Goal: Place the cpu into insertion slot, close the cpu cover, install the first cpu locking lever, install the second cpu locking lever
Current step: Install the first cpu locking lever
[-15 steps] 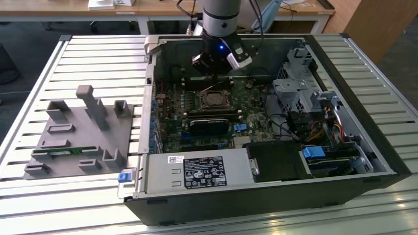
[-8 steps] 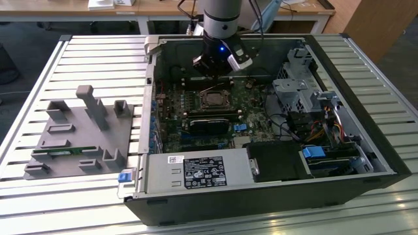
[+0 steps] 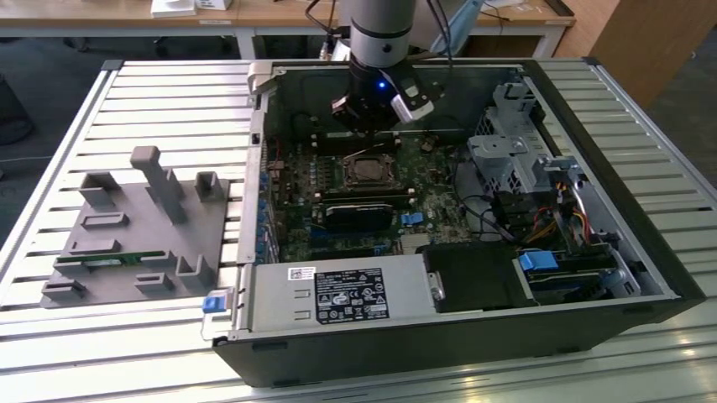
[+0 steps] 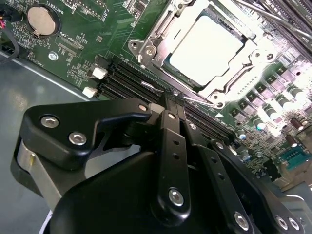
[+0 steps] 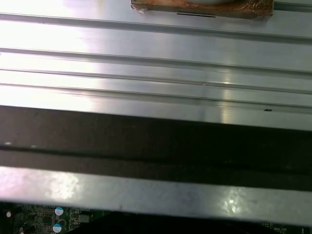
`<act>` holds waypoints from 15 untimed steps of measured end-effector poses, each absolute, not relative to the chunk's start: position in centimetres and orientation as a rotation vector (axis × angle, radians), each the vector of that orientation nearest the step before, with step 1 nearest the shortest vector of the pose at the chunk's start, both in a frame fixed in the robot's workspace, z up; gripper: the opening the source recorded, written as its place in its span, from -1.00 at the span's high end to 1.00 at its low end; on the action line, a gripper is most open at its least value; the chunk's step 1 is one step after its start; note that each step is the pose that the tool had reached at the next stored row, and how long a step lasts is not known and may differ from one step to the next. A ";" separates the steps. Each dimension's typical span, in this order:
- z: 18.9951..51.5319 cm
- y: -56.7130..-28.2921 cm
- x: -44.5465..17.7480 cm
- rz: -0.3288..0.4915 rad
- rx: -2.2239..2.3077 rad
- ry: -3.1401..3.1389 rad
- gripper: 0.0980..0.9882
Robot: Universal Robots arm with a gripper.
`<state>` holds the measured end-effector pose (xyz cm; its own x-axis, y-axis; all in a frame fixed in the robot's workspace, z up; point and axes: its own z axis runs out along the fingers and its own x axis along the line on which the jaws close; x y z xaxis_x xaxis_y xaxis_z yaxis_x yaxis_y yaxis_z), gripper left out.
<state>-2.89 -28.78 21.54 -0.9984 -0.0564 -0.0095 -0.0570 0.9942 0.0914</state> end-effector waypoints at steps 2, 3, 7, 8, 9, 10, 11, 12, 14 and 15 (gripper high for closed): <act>21.5 -28.8 -2.8 0.144 -0.089 3.130 0.98; 21.4 -28.8 -2.8 0.144 -0.089 3.130 0.98; 21.2 -28.8 -2.6 0.144 -0.089 3.130 0.98; 21.2 -28.8 -2.5 0.144 -0.089 3.130 0.98; 21.1 -28.8 -2.4 0.144 -0.089 3.130 0.98; 21.1 -28.8 -2.3 0.144 -0.089 3.130 0.98; 21.0 -28.8 -2.2 0.144 -0.089 3.130 0.98; 20.9 -28.8 -2.1 0.144 -0.089 3.130 0.98; 20.8 -28.8 -2.0 0.144 -0.089 3.130 0.98; 20.7 -28.8 -1.9 0.144 -0.089 3.130 0.98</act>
